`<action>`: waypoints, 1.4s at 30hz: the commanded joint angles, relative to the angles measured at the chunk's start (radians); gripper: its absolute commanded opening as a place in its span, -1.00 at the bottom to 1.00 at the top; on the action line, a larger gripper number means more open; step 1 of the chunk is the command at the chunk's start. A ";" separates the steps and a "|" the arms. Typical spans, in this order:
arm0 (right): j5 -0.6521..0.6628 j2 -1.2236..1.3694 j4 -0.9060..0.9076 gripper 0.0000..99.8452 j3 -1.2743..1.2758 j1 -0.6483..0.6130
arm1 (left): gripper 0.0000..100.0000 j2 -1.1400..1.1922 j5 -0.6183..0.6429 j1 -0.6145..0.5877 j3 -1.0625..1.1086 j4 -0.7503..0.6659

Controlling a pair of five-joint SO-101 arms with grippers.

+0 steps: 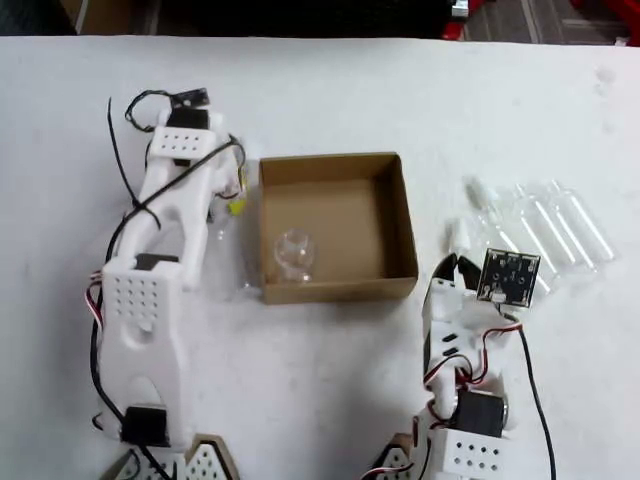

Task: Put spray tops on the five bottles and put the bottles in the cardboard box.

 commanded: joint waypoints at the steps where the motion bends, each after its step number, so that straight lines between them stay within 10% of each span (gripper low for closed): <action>1: 0.011 -0.004 0.004 -0.96 0.005 0.004 | -0.79 -0.022 0.011 0.010 -0.011 -0.006; 11: 0.011 -0.004 0.004 -0.96 0.005 0.004 | -0.79 -0.016 0.011 0.016 -0.368 0.233; 28: 0.012 -0.004 0.005 -0.96 0.005 0.005 | -0.96 -0.156 0.002 0.050 -0.446 0.239; 42: 0.012 -0.004 0.005 -0.96 0.005 0.008 | -0.96 -0.526 -0.390 0.183 -0.446 0.129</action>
